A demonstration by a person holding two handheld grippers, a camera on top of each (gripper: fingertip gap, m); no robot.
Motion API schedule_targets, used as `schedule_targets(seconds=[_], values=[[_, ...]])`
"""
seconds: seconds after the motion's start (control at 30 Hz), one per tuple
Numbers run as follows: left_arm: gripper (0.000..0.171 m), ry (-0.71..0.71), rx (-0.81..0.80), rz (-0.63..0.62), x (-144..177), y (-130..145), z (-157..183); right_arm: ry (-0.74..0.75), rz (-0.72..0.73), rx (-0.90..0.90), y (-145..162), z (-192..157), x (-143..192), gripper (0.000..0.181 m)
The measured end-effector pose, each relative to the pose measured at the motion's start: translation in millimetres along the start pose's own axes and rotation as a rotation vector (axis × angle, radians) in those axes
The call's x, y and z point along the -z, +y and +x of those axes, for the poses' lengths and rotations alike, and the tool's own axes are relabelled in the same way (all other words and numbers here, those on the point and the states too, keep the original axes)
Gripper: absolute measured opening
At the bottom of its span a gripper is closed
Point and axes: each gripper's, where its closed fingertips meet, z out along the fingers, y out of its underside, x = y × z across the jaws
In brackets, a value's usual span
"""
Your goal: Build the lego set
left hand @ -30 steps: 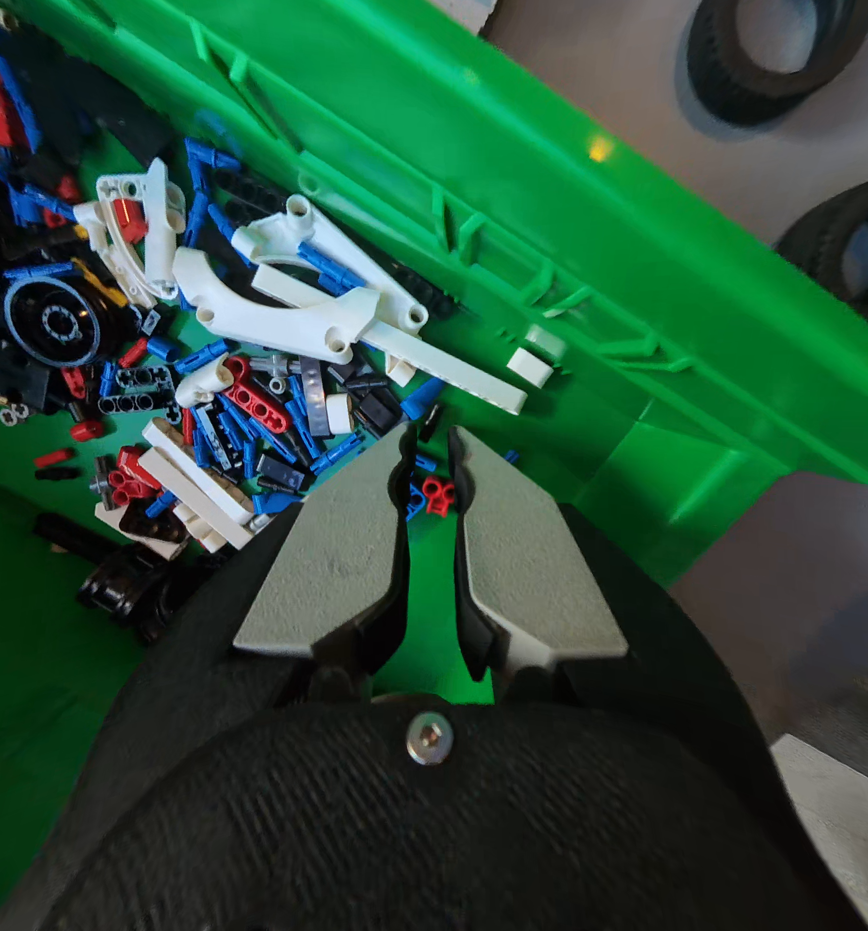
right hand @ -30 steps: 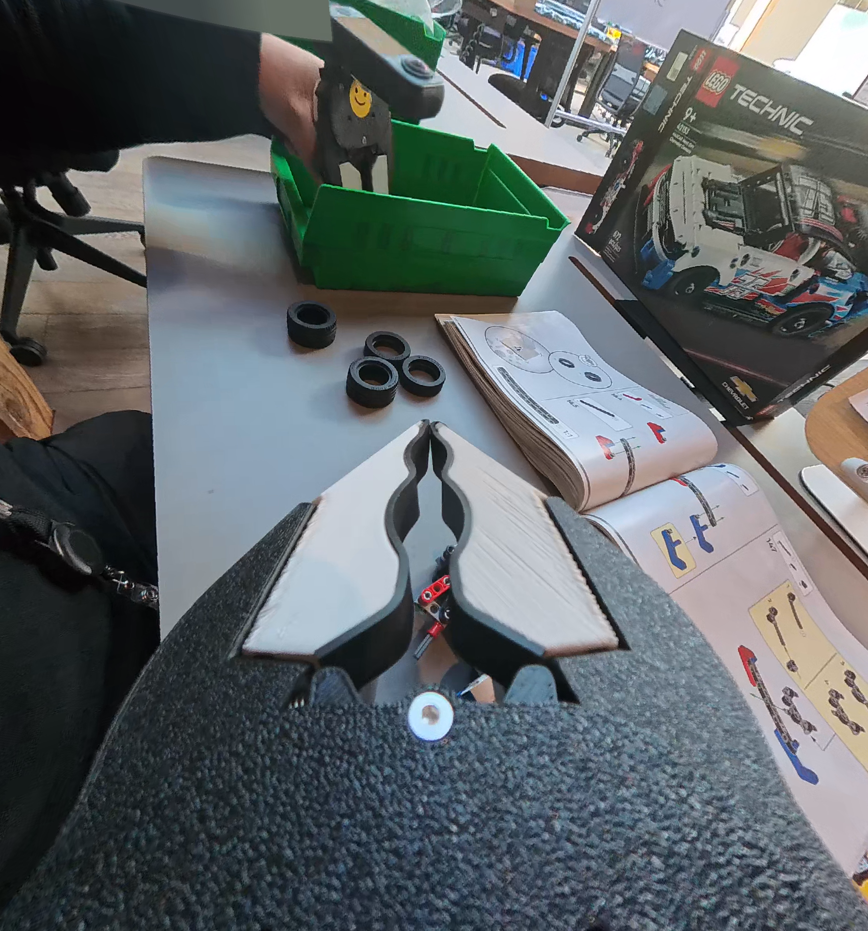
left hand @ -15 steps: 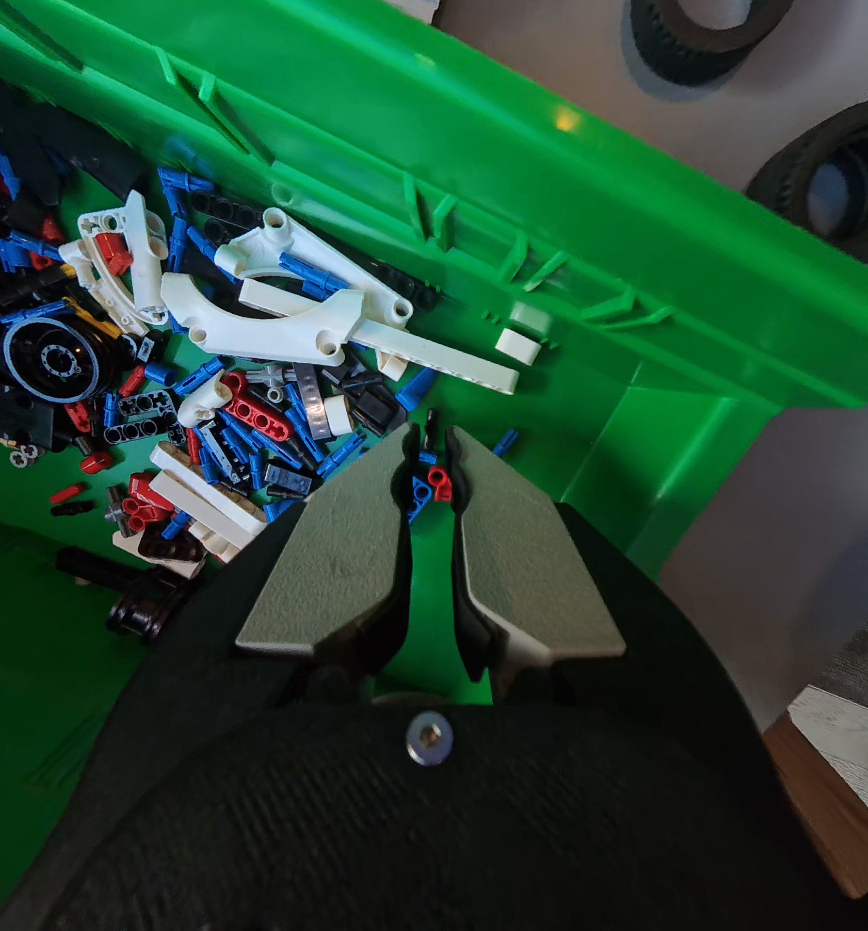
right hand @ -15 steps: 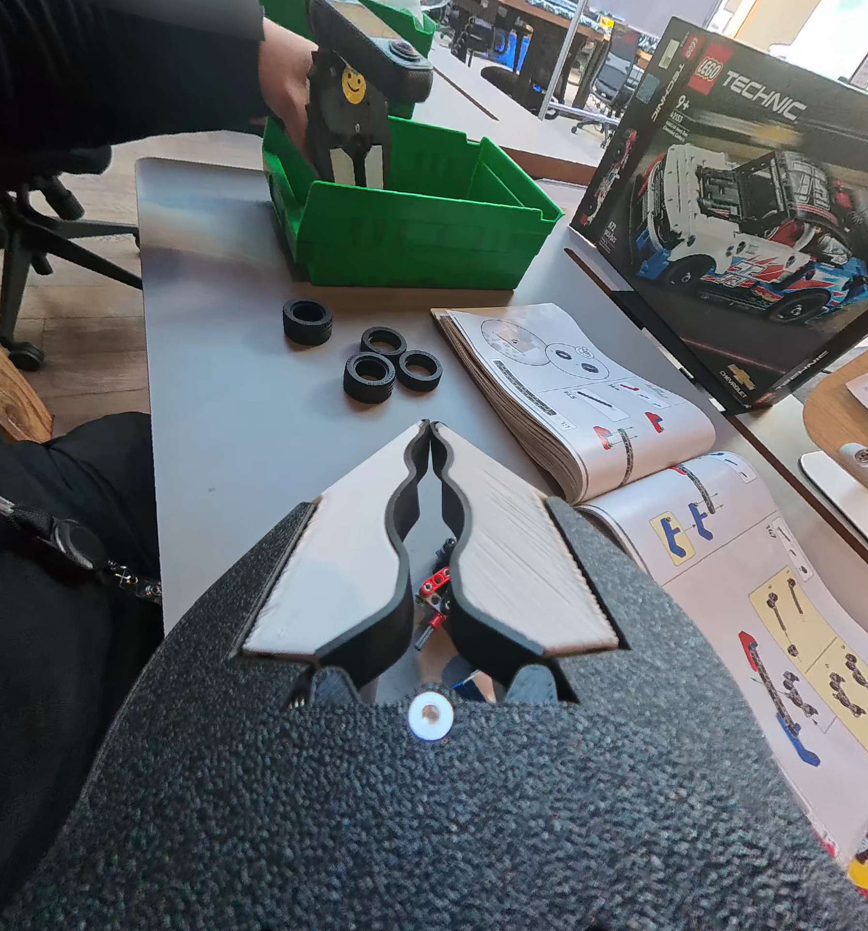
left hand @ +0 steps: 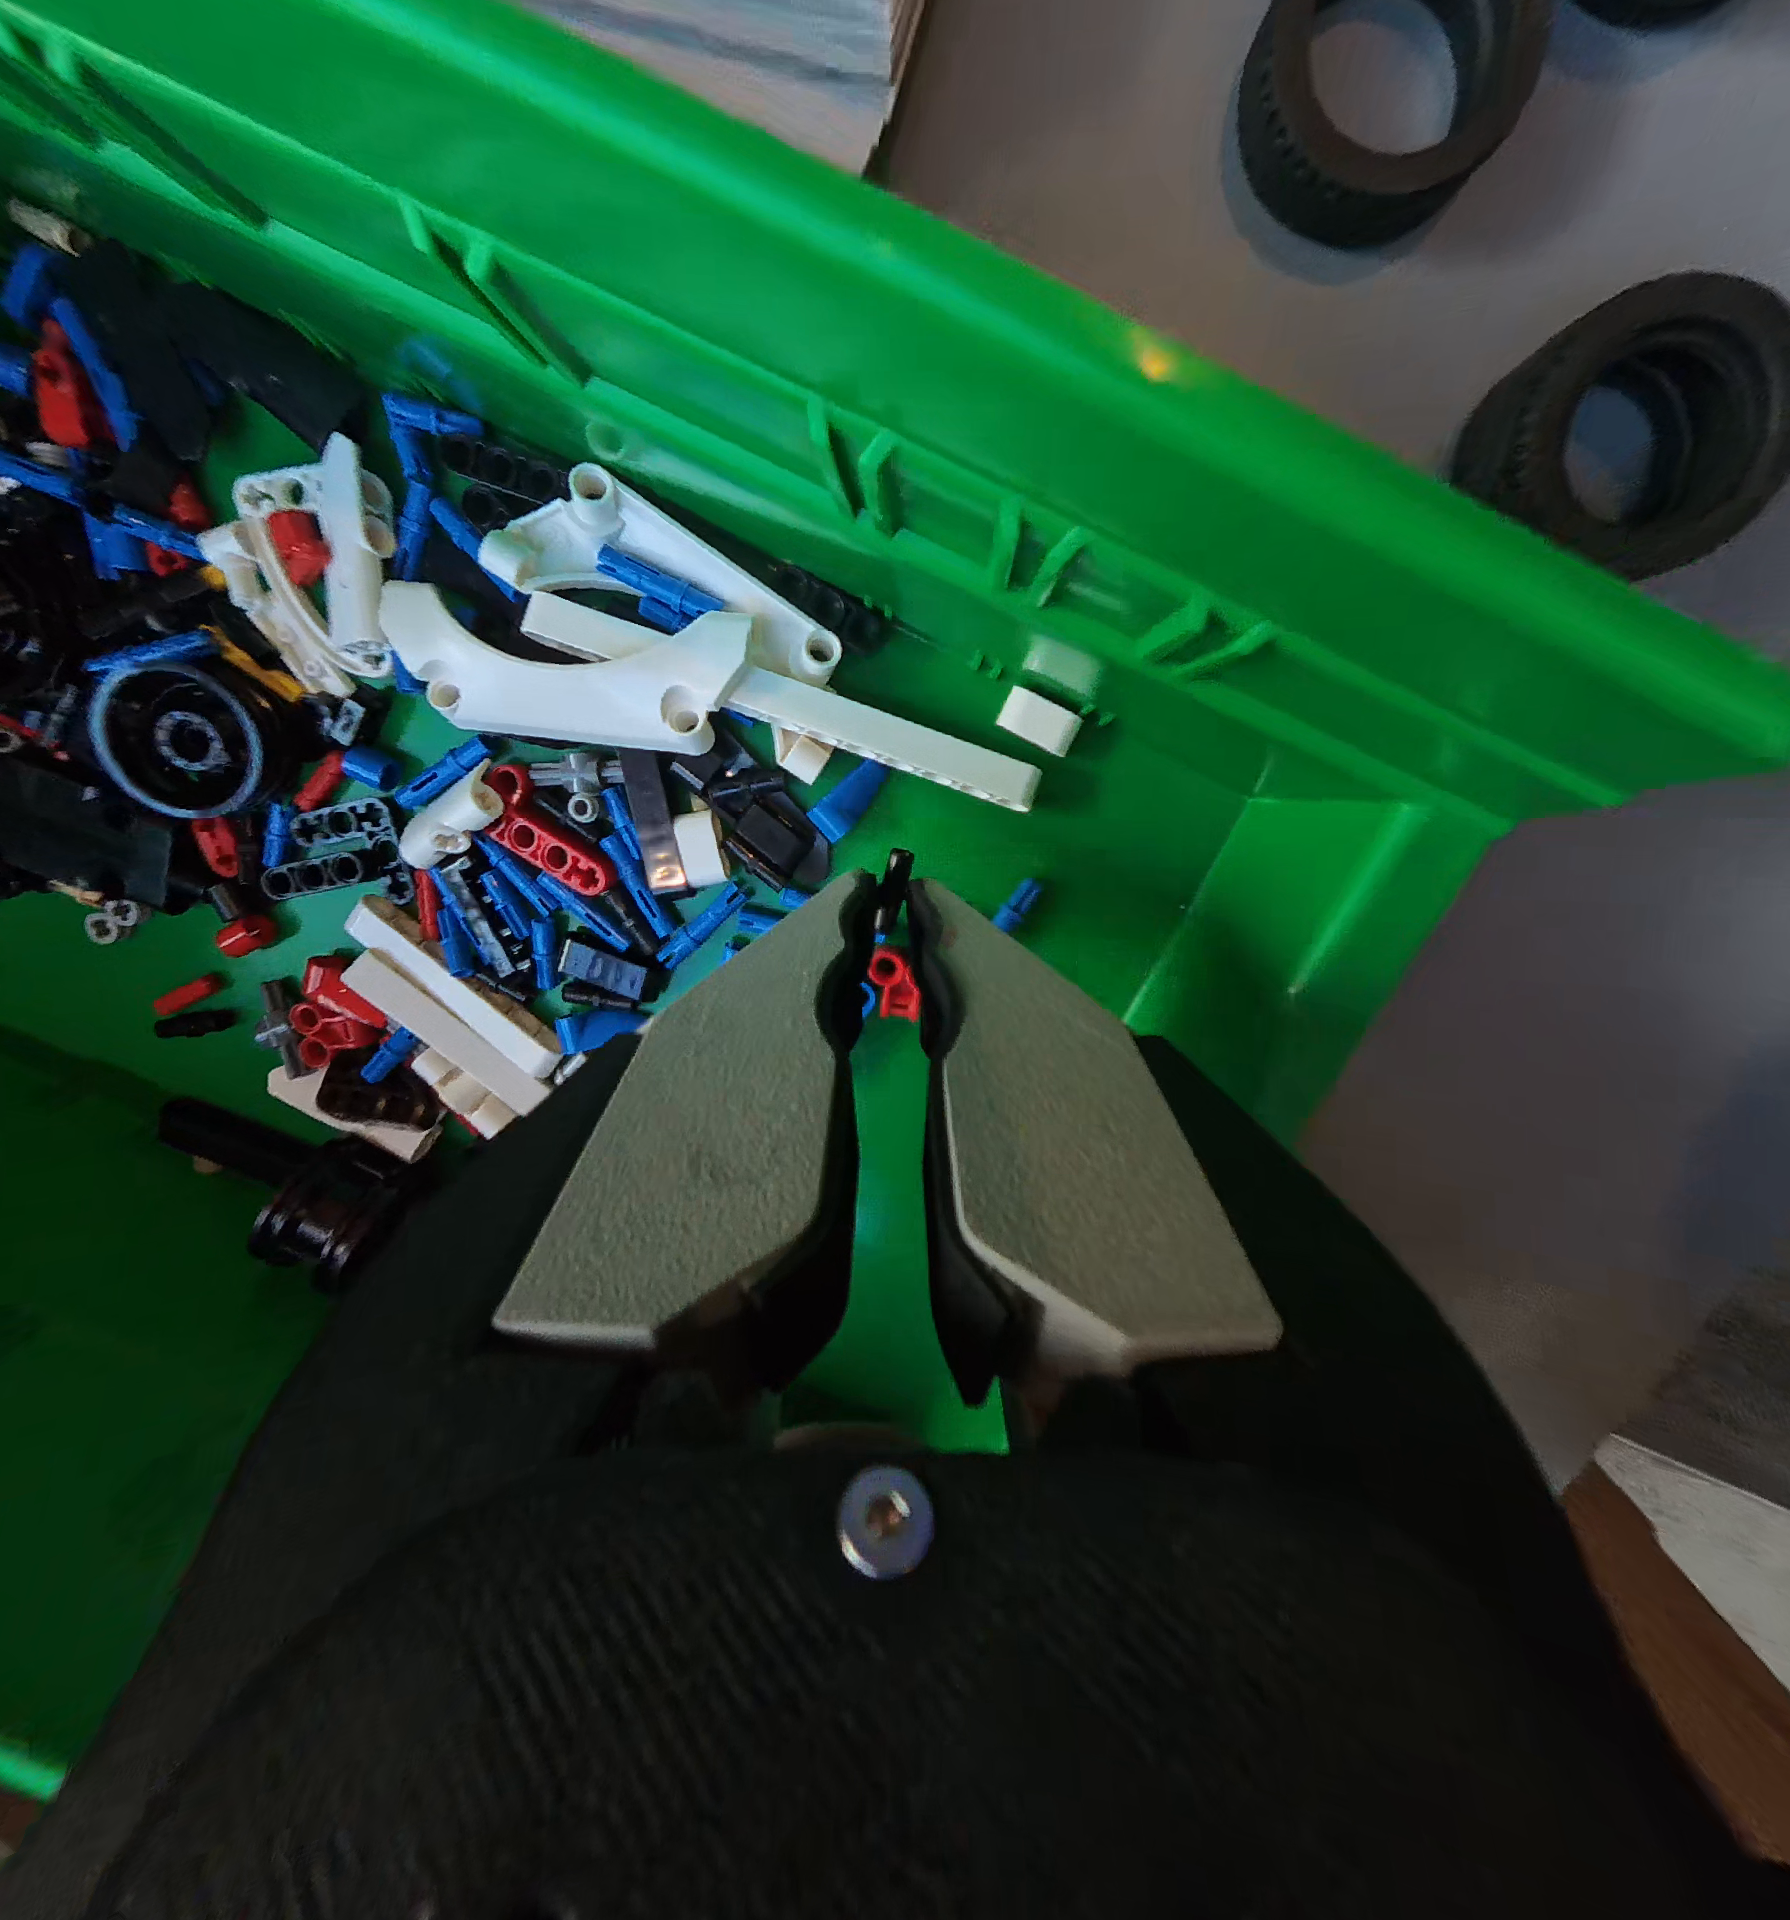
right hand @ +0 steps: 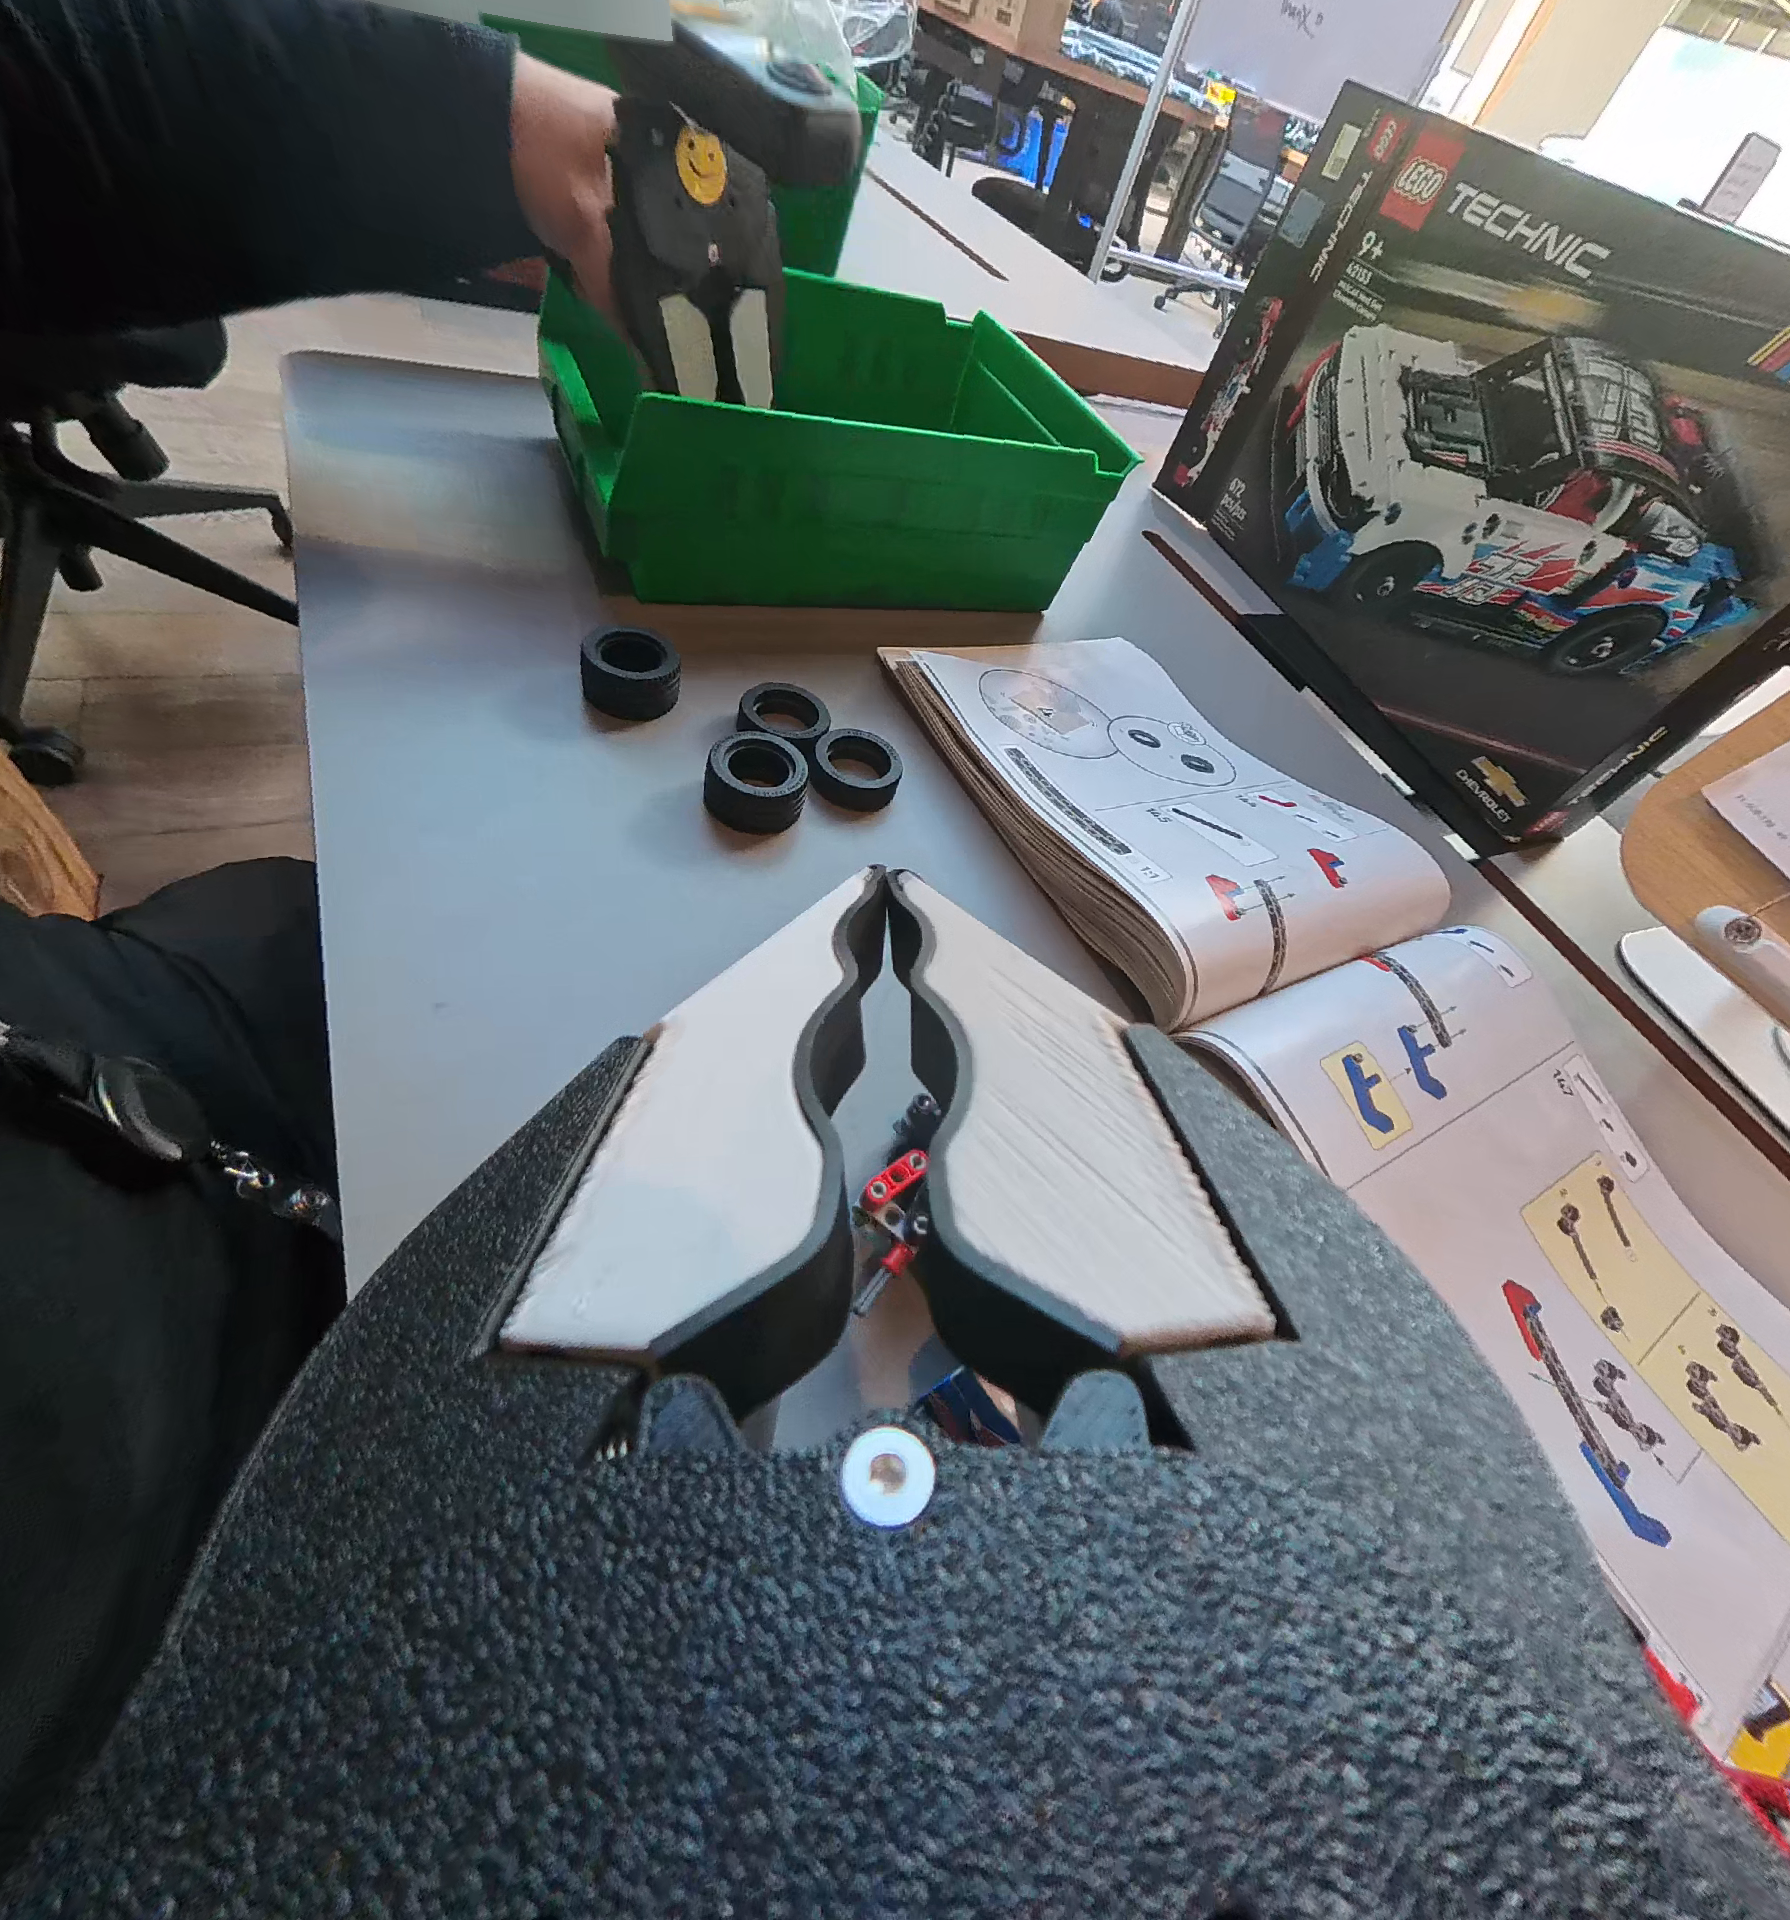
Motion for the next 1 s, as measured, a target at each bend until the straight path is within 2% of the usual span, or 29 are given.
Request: schedule_targets(seconds=[0.13, 0.2, 0.3, 0.4, 0.47, 0.5, 0.6, 0.63, 0.7, 0.83, 1.0], values=[[0.003, -0.056, -0.08, 0.177, 44.3, -34.3, 20.5, 0.005, 0.03, -0.013, -0.8, 4.1, 10.3, 0.0], [0.003, -0.074, -0.118, 0.262, 69.5, -66.2, 39.0, 0.002, 0.048, -0.031, -0.6, 6.0, 15.8, 0.0], [0.003, -0.118, -0.23, 0.318, 92.1, -130.4, 81.7, 0.002, 0.072, -0.059, 0.7, 9.7, 24.9, 0.0], [0.002, -0.063, -0.326, 0.354, 80.6, -194.1, 142.8, 0.015, 0.086, -0.059, 4.0, 12.5, 37.7, 0.0], [0.002, -0.033, -0.33, 0.386, 52.2, -231.4, 169.8, 0.023, 0.091, -0.056, 8.7, 12.4, 47.1, 0.0], [0.003, -0.002, -0.312, 0.36, 29.3, -242.0, 178.2, 0.027, 0.096, -0.056, 11.5, 12.2, 51.7, 0.0], [0.003, 0.099, -0.296, 0.21, -47.1, -248.2, 190.9, 0.041, 0.106, -0.071, 20.7, 11.6, 64.8, 0.0], [0.003, 0.16, -0.305, 0.188, -63.6, -248.3, 199.6, 0.047, 0.109, -0.075, 22.9, 11.6, 69.2, 0.0], [0.003, 0.182, -0.307, 0.135, -84.1, -246.6, 201.7, 0.067, 0.109, -0.067, 25.7, 12.4, 78.4, 0.0], [0.003, 0.222, -0.31, 0.094, -94.1, -244.1, 207.1, 0.083, 0.125, -0.068, 28.3, 11.5, 90.3, 0.0], [0.008, 0.266, -0.26, 0.138, -92.0, -245.0, 211.2, 0.054, 0.095, -0.088, 42.6, 3.2, 79.5, 0.0]])
